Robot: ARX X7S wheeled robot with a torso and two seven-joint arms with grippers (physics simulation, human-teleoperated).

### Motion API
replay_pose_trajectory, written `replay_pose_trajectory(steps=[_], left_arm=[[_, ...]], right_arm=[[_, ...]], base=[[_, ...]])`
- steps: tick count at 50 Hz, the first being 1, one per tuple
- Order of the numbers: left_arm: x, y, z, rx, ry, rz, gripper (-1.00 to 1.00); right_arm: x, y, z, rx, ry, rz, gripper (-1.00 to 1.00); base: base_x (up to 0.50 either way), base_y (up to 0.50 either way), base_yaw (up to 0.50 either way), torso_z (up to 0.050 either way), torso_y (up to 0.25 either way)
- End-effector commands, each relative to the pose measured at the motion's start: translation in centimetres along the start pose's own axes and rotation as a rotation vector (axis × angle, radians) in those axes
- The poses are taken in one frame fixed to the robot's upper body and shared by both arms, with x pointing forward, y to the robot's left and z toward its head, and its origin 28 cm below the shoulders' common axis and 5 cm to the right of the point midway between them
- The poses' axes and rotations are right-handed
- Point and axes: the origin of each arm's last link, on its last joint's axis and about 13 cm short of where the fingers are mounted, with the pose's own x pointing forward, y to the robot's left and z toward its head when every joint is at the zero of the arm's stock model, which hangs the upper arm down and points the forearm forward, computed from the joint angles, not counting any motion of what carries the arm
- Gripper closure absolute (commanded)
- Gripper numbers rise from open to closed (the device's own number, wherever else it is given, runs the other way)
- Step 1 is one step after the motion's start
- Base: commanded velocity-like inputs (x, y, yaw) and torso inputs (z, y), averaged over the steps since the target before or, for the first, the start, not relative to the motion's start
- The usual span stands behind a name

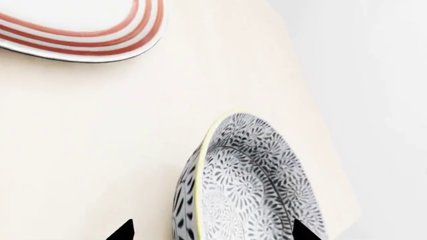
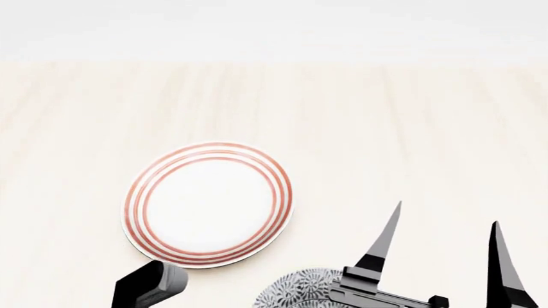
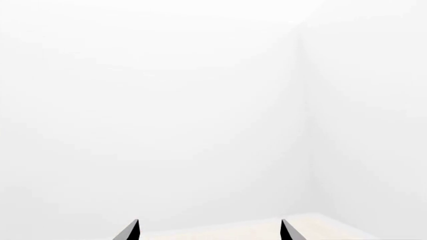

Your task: Put the bowl on the plate.

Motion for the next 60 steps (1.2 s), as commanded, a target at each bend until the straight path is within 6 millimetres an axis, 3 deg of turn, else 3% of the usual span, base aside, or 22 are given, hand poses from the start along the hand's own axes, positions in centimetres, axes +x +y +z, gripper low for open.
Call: replay_pose_trajectory(steps=[1,19,20,37,51,60], left_arm=[[1.5,0.4,0.7,-0.070,0.029,0.038,-1.00],[2.8,1.7,0.2,-0.086,0.041,0.099,-1.00],[2.8,1.8,0.3,-0.082,0.036,0.102,1.00],[2.4,1.7,0.5,0.024,-0.066,0.085,1.00],[1.4,0.1,2.8,0.513,-0.404,0.037,1.00],[0.6,-1.0,4.0,0.701,-0.552,-0.007,1.00]], right_arm=[[0.1,-0.1,-0.1,0.000,0.002,-0.010,-1.00],[-0.1,0.0,-0.1,0.003,0.009,-0.007,-1.00],[-0.1,0.0,-0.1,0.003,0.010,-0.007,-1.00],[-0.3,0.1,-0.3,0.001,0.023,0.000,-1.00],[-0.3,0.1,-0.5,0.003,0.027,-0.003,-1.00],[-0.3,0.1,-0.5,0.010,0.039,-0.006,-1.00]], base=[[0.00,0.00,0.00,0.000,0.000],[0.00,0.00,0.00,0.000,0.000],[0.00,0.00,0.00,0.000,0.000],[0.00,0.00,0.00,0.000,0.000],[0.00,0.00,0.00,0.000,0.000],[0.00,0.00,0.00,0.000,0.000]])
